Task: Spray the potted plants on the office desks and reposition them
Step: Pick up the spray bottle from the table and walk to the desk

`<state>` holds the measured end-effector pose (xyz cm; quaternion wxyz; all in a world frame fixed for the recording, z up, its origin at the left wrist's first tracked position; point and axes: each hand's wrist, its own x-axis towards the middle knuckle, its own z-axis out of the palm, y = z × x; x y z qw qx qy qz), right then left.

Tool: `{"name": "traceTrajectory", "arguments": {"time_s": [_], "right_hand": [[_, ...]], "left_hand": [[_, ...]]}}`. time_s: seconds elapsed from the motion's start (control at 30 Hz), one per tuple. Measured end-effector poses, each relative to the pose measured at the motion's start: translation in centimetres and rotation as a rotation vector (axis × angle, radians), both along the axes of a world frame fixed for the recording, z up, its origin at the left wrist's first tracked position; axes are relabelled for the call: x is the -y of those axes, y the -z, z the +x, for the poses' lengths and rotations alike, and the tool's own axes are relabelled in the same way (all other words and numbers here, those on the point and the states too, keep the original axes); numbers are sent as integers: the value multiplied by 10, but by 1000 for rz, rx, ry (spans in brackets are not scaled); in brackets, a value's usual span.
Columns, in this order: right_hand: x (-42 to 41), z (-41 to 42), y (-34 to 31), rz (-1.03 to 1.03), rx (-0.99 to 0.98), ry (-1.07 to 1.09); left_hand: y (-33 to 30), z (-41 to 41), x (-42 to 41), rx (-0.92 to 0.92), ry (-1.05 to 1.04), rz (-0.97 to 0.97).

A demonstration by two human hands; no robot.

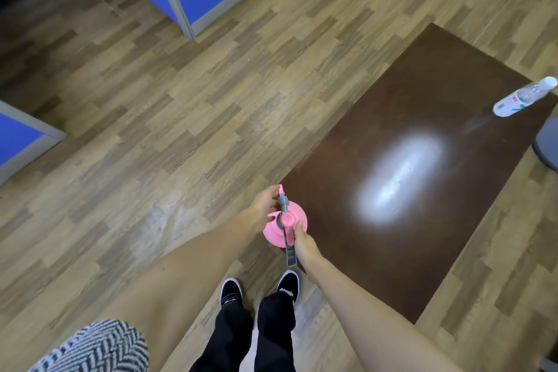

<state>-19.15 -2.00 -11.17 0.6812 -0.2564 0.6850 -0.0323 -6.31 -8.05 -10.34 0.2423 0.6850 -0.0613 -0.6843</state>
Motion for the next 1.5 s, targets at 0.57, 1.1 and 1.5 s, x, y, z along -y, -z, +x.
{"name": "traceTrajectory", "arguments": {"time_s": [0.57,1.1,1.5], "right_hand": [[35,7,-71,-253,132,-301],[116,168,-300,-651,398,-400],[166,366,-342,-562,488,-481]], "left_hand": [[-65,41,22,111,-28,-175],[-341,193,32,134,-172,-717],[-370,384,64,194,-389,-703]]}}
